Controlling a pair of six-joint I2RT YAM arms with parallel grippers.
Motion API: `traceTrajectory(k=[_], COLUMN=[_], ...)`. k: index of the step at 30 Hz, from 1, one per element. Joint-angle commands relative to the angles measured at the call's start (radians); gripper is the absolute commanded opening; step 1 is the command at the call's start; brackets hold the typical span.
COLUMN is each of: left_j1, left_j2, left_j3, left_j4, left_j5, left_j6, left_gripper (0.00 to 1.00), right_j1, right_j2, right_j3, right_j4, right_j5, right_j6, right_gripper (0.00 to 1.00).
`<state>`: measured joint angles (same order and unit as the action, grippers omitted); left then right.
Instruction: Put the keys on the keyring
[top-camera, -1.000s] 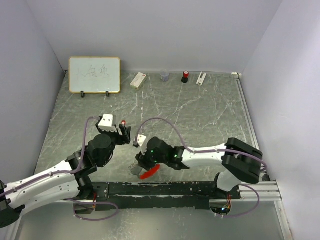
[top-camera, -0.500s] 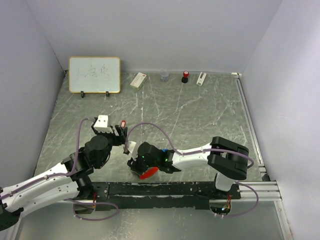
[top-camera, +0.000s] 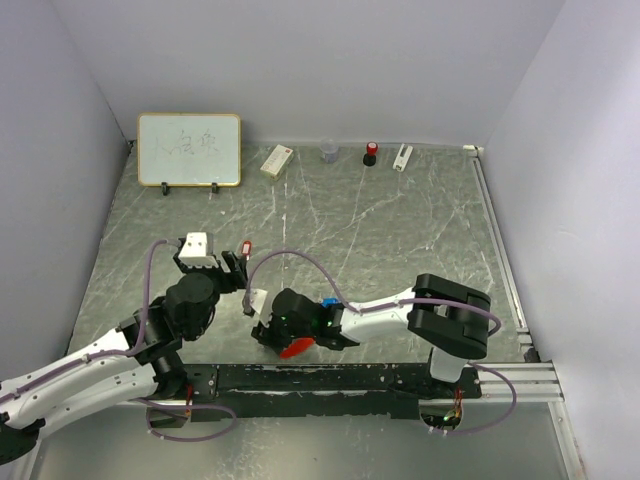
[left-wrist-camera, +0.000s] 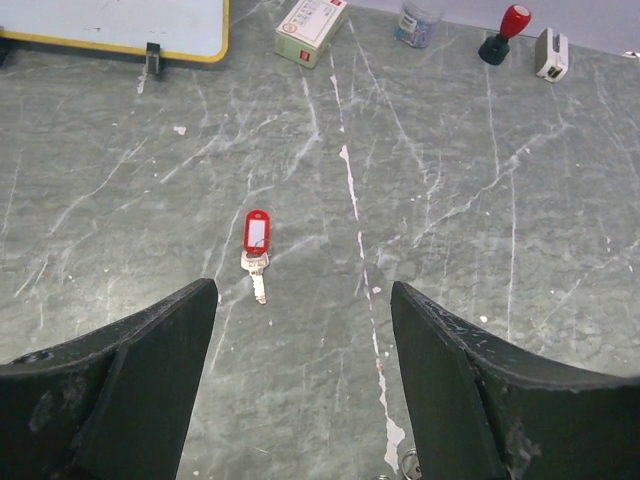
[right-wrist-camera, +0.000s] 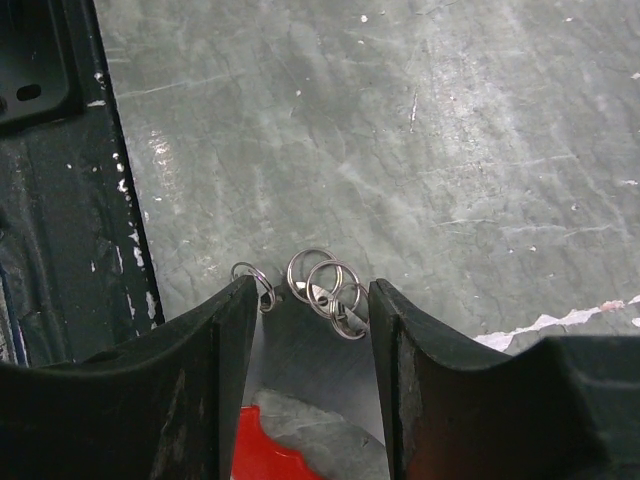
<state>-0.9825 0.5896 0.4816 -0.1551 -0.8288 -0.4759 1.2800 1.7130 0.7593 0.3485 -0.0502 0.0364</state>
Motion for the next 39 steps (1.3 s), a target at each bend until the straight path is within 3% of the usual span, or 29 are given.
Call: traceTrajectory(k=[1,12,23,32,39], left_j1=[0.006,0.007,0.007,0.006,0.007], left_j2=[-0.022,-0.038,-0.047,-0.028,-0.006], left_j3=[0.029,0.027,0.025,0.022,0.025], left_j4=[-0.031,-0.047,-0.051,-0.028,0.004], left_j5=[-0.042,-0.063,-0.073,-0.071,-0.046], left_j6=[-0.016,-0.017,-0.014,-0.004,0.022], left_gripper=[0.81,0.82,0.83,0.83,0.84], right_j1=[0.01,0.015,0.019,0.019,0.011], right_j2=[0.011,0.036,0.054,0.001,-0.118], right_j3=[0.022,0.031,0.038,0.004,-0.069], right_j4=[0.025,0.023,0.01,0.04,0.114], right_j5=[-0.014,-0.037,-0.05,0.0,0.053], right_j6=[-0.028,-0.043,-0.048,-0.046,-0.042], right_gripper=[0.49,0.45,0.28,0.0,0.0])
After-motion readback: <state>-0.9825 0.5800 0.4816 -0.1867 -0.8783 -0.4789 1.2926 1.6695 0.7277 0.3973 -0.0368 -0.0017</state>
